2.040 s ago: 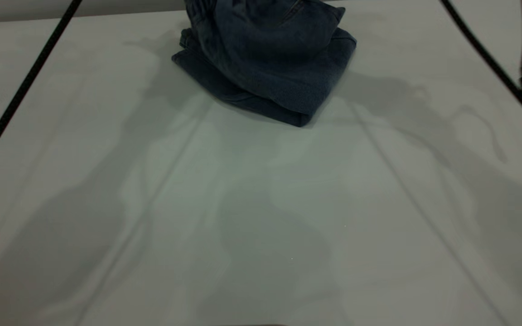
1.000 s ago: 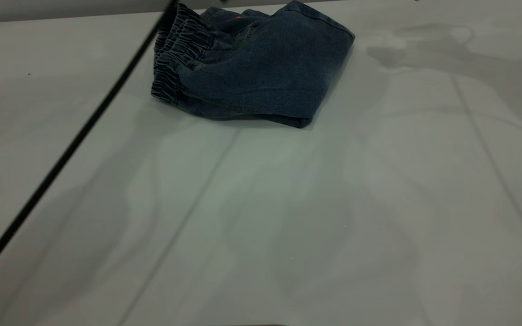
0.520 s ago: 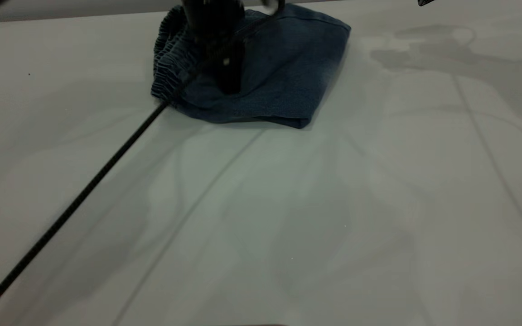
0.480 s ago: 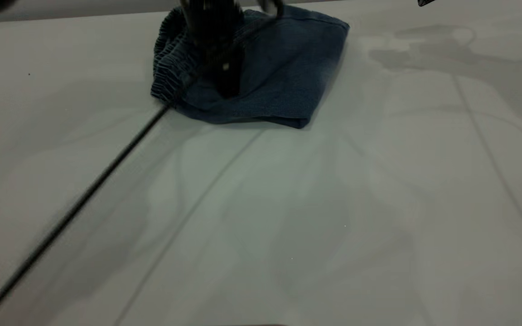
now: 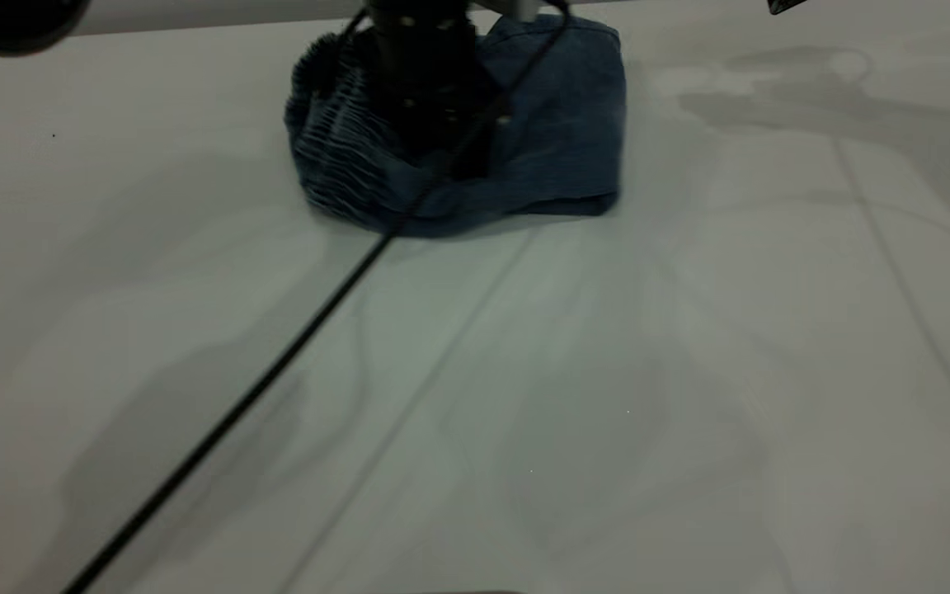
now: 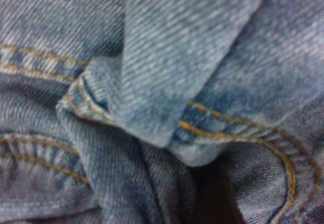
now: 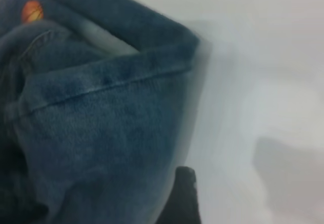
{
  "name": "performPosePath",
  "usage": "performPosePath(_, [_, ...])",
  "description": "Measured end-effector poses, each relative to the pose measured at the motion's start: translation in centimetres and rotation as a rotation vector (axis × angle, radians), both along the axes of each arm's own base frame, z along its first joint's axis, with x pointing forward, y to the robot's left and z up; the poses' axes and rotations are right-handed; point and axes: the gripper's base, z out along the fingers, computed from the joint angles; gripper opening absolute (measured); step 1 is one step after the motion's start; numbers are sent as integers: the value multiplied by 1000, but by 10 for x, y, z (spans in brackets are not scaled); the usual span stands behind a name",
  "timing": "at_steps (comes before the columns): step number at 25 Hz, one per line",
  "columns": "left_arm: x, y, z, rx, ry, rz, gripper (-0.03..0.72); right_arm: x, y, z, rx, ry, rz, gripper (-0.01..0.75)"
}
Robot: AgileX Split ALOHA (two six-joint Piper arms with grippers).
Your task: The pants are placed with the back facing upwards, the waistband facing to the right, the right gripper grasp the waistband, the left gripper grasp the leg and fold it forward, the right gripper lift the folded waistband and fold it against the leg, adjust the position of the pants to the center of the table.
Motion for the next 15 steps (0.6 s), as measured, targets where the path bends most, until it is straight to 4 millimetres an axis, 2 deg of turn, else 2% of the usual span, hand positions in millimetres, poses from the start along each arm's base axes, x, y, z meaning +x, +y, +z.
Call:
performPosePath(5, [-14,-23,0,-18,28,76,461,0,-15,0,0,6,-24,580])
performPosePath(9, [-12,-29,7,-48,23,98,461,1,-18,6,-10,0,0,580])
performPosePath(12, [-4,-36,29,-106,-53,93,461,4,-18,23,-27,-28,35,580])
performPosePath(15, [2,-41,61,-162,-142,87,461,5,-18,55,-31,-77,60,580])
